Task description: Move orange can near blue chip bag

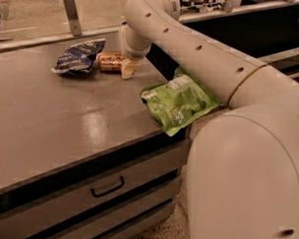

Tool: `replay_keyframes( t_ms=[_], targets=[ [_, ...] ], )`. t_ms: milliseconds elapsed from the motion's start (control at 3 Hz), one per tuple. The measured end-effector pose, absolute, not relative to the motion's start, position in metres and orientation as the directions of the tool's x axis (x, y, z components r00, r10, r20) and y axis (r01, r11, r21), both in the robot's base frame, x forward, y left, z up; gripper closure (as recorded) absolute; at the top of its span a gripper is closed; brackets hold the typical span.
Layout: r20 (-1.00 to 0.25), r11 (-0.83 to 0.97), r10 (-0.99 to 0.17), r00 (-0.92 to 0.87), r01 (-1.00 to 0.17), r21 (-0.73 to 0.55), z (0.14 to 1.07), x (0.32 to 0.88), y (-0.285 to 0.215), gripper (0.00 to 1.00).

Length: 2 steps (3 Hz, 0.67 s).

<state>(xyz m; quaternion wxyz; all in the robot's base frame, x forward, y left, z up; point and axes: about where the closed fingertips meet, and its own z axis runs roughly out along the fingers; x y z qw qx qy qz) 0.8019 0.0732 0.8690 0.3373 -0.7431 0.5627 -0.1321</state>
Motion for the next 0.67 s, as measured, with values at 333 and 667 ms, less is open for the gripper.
replay_keyframes(
  t_ms=[333,667],
  targets=[
    [-0.183,-0.139,-0.925,0.332,-0.747,-0.65,0.8693,0.8018,0.0732,0.0],
    [-0.183,-0.139,-0.925,0.332,-0.747,-0.65,0.8693,0.8018,0.0732,0.0]
  ],
)
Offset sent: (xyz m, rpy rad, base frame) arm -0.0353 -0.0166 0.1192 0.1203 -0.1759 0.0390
